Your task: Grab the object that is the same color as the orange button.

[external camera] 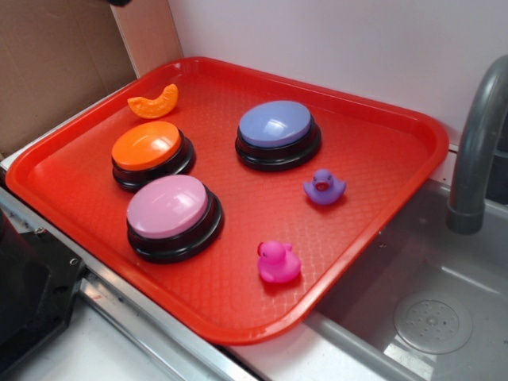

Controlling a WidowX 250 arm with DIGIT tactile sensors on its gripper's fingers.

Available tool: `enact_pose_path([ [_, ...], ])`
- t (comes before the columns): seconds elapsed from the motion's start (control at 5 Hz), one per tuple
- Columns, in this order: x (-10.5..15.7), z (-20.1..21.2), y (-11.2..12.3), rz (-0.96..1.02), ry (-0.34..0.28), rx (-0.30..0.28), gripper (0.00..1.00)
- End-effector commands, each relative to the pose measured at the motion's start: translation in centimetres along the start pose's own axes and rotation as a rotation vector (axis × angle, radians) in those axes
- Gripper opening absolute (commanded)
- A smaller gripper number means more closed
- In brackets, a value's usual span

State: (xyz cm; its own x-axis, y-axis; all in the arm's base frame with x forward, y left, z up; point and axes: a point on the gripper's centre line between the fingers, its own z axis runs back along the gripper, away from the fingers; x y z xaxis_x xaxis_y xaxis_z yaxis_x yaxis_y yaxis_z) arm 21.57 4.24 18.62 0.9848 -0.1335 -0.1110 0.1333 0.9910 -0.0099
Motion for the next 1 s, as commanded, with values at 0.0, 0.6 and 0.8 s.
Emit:
enact_pose_path([
  [0.0, 3.3, -4.3, 4.0, -0.295, 0.084, 0.0, 1.0],
  [0.6, 2.9, -6.2, 9.7, -0.329, 0.033, 0.078, 1.0],
  [0.8, 2.1, -6.3, 9.9, -0.348, -0.045, 0.154, 1.0],
])
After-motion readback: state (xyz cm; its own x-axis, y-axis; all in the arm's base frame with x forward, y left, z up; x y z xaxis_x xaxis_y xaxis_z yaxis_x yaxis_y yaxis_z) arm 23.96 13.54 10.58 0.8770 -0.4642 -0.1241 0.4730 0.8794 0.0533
